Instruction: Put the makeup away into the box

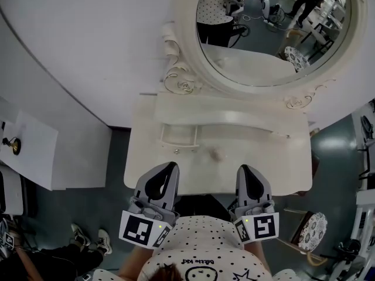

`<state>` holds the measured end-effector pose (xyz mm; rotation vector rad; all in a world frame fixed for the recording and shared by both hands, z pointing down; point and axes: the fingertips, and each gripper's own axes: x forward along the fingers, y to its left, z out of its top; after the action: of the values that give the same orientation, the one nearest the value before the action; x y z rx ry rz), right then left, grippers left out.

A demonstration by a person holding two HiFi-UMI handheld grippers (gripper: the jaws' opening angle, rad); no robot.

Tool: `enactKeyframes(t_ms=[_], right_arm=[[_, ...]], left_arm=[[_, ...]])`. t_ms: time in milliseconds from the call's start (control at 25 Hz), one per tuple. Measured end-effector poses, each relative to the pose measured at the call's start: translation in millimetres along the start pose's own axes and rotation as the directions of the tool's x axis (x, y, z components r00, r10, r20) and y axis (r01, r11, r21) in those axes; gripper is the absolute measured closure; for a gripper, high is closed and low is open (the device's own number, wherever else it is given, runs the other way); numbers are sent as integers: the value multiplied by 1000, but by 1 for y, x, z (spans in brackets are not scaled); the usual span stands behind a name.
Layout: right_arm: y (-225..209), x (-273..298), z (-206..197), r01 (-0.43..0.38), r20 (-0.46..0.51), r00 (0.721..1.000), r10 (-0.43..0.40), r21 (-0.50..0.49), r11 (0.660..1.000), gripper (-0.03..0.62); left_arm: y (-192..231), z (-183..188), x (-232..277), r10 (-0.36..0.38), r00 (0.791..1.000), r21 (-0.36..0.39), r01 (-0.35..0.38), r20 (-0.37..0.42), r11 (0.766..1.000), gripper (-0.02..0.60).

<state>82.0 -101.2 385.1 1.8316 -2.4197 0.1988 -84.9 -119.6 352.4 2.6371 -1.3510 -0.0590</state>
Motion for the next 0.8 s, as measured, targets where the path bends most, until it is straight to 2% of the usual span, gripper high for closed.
enactKeyframes(t_ms=[360, 560, 600, 680, 800], right_arm=[[-2, 21, 2, -54, -21, 998, 54, -17, 998, 588], [-10, 38, -13, -95, -90, 992, 90, -59, 994, 585], [-12, 44, -20, -102, -111, 989, 94, -71, 992, 577], [-16, 58, -40, -119, -170, 980, 101, -100, 988, 497], [-21, 79, -80, -158, -280, 953, 118, -125, 979, 461]], left_arm=[[5, -3, 13, 29, 1000, -25, -30, -8, 999, 577], [5, -2, 22, 45, 999, -29, -45, -10, 999, 577], [5, -2, 24, 47, 999, -28, -47, -12, 998, 577], [6, -2, 28, 49, 999, -28, -50, -17, 998, 577], [7, -4, 35, 50, 999, -32, -50, -23, 998, 577]])
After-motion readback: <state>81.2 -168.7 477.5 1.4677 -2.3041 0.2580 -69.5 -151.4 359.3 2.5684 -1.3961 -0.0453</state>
